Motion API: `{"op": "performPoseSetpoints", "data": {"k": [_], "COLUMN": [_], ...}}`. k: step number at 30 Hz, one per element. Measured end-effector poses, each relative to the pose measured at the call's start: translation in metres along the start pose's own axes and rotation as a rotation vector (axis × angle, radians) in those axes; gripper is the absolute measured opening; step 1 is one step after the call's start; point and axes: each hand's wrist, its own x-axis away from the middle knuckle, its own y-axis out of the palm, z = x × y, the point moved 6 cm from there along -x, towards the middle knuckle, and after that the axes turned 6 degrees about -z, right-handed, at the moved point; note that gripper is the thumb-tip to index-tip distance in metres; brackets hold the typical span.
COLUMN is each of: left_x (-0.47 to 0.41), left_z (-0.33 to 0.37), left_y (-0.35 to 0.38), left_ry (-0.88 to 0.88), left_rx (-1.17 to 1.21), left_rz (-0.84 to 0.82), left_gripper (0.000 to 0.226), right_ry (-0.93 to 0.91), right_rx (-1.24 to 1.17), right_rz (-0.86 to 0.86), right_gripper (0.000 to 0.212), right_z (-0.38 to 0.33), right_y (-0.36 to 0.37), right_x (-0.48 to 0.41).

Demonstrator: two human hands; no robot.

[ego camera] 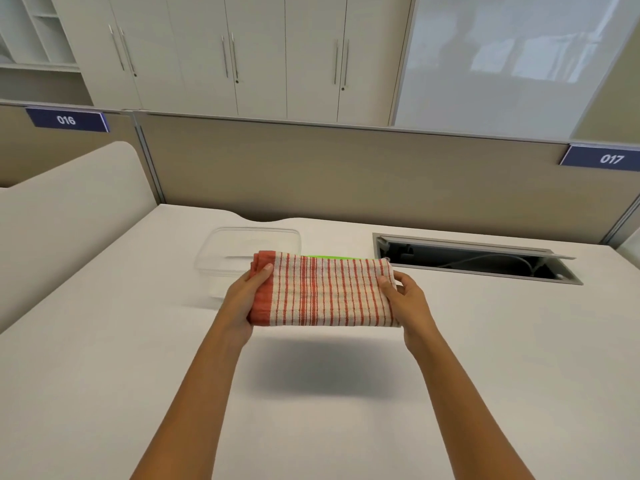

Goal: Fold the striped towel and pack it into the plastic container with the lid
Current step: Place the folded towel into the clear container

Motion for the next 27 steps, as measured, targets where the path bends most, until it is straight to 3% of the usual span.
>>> {"op": "performPoseSetpoints", "data": {"k": [7, 12, 22, 27], "left_x": [-0.056, -0.090, -0.132, -0.147], "left_z": [0.055, 0.086, 0.091, 0.082], "left_y": [-0.040, -0.062, -0.087, -0.097], "left_ry": [0.069, 0.093, 0.064, 0.032], "left_rx": [-0.247, -0.352, -0.577, -0.825], "left_rz": [0.174, 0.279, 0.378, 0.371], "left_gripper": [0.038, 0.042, 0.040, 0.041], "right_ry": [0.000, -0.020, -0.137, -0.200], "right_rx": [-0.064, 0.022, 0.455, 0.722], "right_rz": [-0.045, -0.065, -0.066, -0.063], "right_gripper": [0.038, 0.045, 0.042, 0.041], "right_z": [-0.039, -0.070, -0.085, -0.075], "right_y": [0.046, 0.087, 0.162, 0.184], "right_x": [-0.043, -0.076, -0.110, -0.117]}}
